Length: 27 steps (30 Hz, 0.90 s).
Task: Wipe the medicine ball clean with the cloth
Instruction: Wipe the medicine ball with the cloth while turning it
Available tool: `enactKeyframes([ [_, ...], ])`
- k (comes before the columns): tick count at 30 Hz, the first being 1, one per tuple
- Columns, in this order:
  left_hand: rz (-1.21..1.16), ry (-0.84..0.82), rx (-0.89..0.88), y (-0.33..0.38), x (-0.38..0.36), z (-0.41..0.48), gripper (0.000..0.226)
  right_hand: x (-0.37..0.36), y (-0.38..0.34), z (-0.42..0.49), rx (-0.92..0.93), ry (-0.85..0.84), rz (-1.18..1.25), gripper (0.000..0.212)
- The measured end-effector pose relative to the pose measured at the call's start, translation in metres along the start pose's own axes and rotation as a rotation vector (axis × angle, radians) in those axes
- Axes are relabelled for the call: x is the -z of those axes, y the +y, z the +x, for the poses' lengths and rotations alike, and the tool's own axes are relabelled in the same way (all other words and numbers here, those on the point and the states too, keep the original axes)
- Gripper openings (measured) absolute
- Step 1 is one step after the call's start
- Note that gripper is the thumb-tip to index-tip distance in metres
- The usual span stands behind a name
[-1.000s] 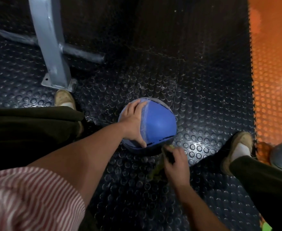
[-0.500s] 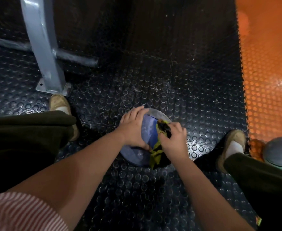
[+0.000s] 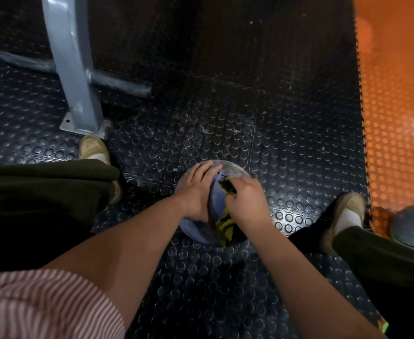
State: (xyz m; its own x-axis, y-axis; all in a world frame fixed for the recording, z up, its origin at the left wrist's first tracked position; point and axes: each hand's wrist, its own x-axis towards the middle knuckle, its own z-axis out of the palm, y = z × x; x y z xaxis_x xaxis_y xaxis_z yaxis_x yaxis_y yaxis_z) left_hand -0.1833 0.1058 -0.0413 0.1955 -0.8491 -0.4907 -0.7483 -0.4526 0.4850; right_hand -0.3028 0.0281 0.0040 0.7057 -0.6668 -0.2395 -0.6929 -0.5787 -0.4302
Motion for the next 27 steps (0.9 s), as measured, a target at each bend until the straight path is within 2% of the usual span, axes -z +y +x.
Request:
enactKeyframes([
  [4, -0.029, -0.007, 0.005, 0.002, 0.003, -0.002, 0.128, 0.001, -0.001, -0.007, -0.003, -0.038, -0.058, 0.025],
  [7, 0.037, 0.01, 0.026, 0.003, -0.003, -0.004, 0.128, 0.004, -0.007, 0.015, 0.0, -0.031, -0.1, 0.032],
  [10, -0.01, 0.008, 0.039, 0.0, -0.001, -0.003, 0.124, 0.004, -0.014, 0.028, -0.027, -0.046, -0.139, 0.037],
  [17, -0.129, -0.033, 0.03, 0.002, 0.011, 0.0, 0.126, 0.001, -0.006, -0.02, -0.037, -0.09, -0.106, 0.042],
  [23, -0.037, -0.046, 0.06, 0.002, 0.007, -0.003, 0.12, 0.007, -0.021, 0.027, -0.072, -0.108, -0.193, 0.041],
  [27, -0.099, -0.043, 0.05, -0.002, 0.014, 0.001, 0.116, 0.005, -0.022, 0.023, -0.08, -0.079, -0.158, 0.042],
])
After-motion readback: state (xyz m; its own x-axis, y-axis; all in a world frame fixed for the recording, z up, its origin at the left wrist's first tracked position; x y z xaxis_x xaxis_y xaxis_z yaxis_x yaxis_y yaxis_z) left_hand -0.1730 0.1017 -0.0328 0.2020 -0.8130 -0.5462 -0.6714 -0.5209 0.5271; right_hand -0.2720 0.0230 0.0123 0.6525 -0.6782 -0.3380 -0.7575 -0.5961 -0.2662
